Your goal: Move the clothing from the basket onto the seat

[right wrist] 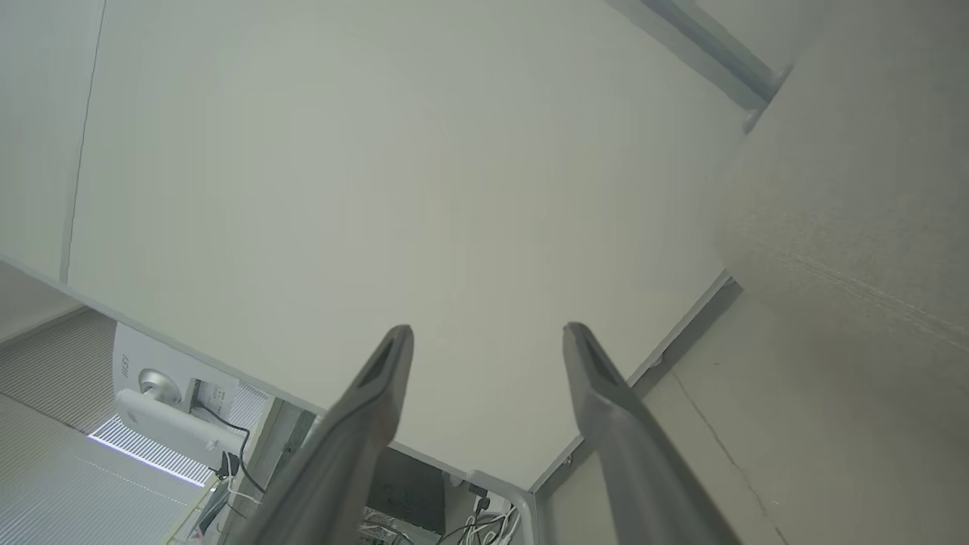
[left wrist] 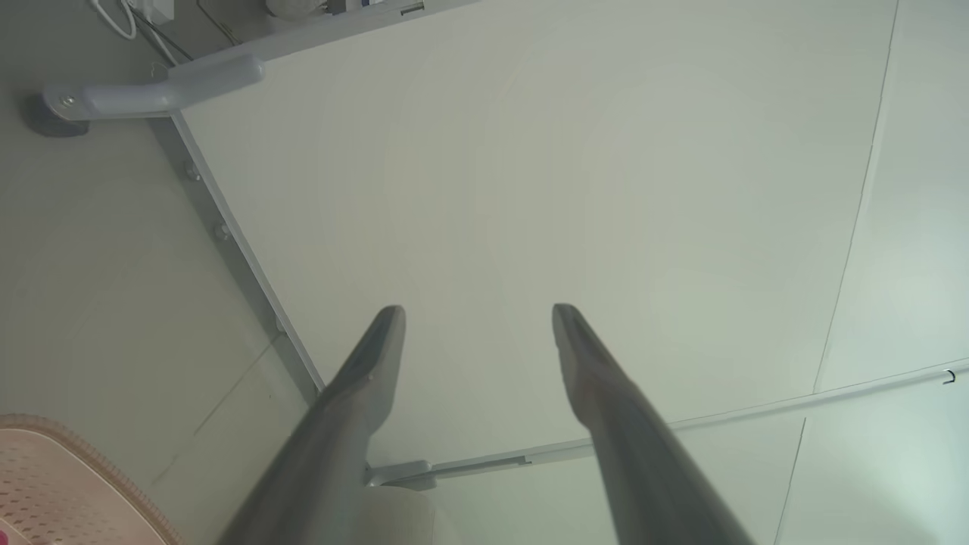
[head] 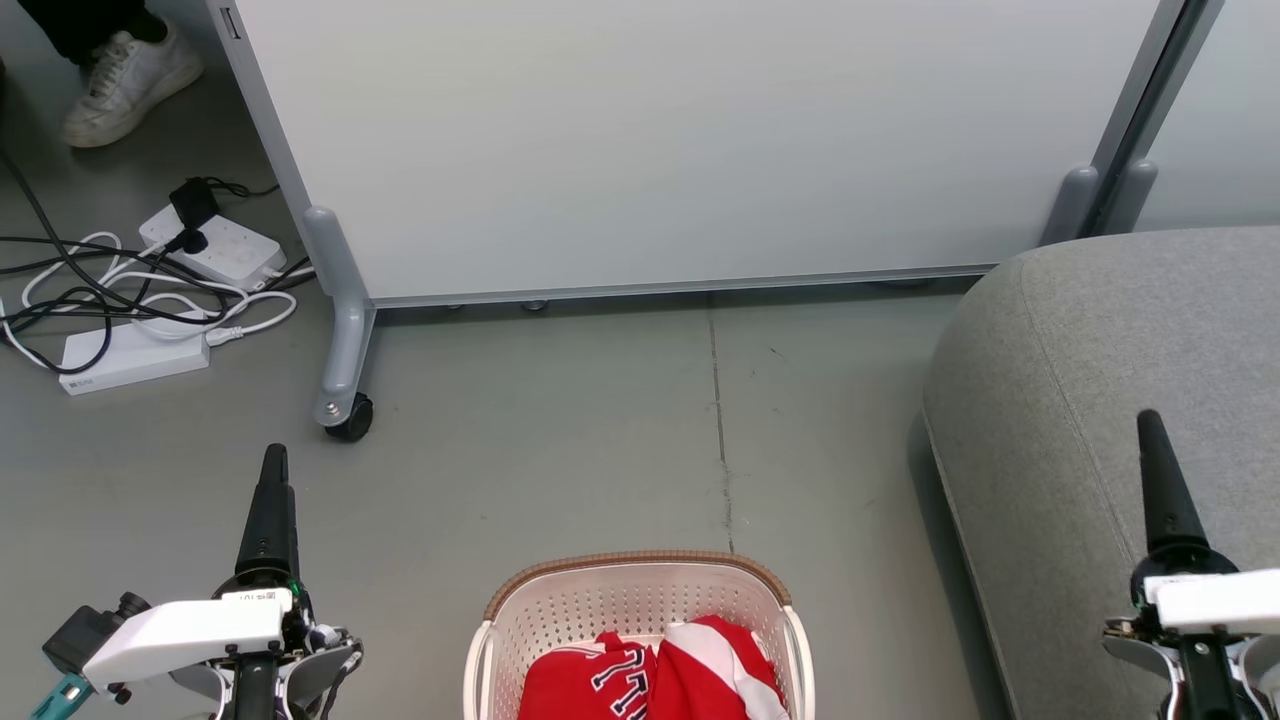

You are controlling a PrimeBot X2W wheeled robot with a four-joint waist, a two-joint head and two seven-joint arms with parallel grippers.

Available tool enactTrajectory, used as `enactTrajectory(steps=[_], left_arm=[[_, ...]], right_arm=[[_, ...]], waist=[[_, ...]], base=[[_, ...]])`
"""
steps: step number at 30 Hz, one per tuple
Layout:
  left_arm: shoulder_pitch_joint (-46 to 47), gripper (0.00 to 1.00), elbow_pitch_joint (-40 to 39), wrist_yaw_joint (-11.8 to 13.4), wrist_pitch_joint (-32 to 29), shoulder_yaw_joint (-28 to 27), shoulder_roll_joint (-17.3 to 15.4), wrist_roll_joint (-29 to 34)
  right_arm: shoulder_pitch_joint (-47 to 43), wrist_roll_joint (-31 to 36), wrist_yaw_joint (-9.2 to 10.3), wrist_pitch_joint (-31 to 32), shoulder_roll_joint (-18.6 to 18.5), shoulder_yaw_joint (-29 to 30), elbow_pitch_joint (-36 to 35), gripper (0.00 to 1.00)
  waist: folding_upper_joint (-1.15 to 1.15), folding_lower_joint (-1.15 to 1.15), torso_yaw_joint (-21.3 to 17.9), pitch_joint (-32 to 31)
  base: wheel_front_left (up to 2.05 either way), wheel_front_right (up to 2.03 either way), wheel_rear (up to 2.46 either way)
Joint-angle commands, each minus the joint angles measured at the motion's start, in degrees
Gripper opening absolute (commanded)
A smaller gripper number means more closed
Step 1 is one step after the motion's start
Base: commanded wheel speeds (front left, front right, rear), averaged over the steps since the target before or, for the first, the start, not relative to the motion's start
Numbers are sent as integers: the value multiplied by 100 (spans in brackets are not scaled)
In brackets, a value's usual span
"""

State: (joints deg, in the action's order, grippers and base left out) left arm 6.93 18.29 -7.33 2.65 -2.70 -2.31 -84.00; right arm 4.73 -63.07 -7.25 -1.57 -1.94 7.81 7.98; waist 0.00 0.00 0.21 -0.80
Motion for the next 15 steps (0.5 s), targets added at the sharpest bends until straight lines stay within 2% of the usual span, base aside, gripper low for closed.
enactTrajectory(steps=[1,6,9,13,15], left_arm=[[-12,100,-597,-15,197,-352,-37,771],[-103,100,-858,-16,288,-374,-40,1399],[-124,100,-860,-16,323,-425,-42,1499],[-171,100,-958,-17,390,-422,-43,1989],[-222,100,-1054,-17,419,-361,-44,2338]], right_arm=[[353,1648,-24,-234,-105,-187,-461,100],[390,2316,-25,-334,-163,-407,-670,100],[404,2514,-25,-368,-164,-445,-720,100],[439,3270,-26,-442,-425,-832,-739,100],[463,3529,-27,-477,-406,-940,-781,100]], waist=[[0,0,25,-25],[0,0,32,-33],[0,0,35,-38],[0,0,36,-50],[0,0,34,-55]], base=[[0,0,0],[0,0,0],[0,0,0],[0,0,0],[0,0,0]])
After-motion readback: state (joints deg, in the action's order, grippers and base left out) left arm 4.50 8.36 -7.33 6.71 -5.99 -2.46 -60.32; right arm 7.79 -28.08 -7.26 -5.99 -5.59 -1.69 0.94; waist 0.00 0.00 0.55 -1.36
